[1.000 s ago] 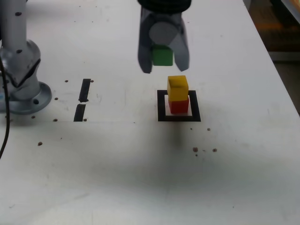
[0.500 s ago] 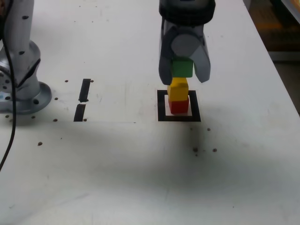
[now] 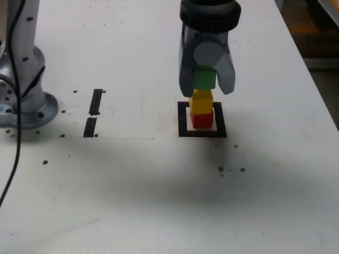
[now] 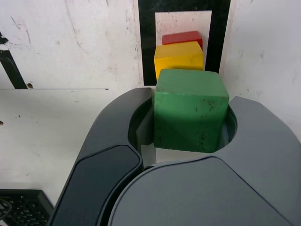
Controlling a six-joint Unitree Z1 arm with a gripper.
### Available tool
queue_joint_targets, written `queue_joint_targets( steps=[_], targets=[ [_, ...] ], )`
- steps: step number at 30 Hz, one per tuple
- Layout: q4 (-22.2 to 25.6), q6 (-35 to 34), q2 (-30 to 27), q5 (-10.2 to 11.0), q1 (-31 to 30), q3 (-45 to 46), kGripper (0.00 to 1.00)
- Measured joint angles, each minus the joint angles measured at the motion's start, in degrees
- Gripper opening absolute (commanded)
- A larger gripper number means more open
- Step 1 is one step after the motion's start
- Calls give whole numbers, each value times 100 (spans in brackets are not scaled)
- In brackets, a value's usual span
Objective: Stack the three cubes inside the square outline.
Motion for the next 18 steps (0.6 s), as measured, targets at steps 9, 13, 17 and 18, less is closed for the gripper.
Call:
queue_joint_targets(
  steps=[9,13,17,18],
  targets=[
    [-308,81,30,-67,65,254,32],
    [-325,93,33,-75,85,310,33],
    [-375,100,33,-68,108,387,36],
    [-388,103,33,-65,116,406,37]
  ],
)
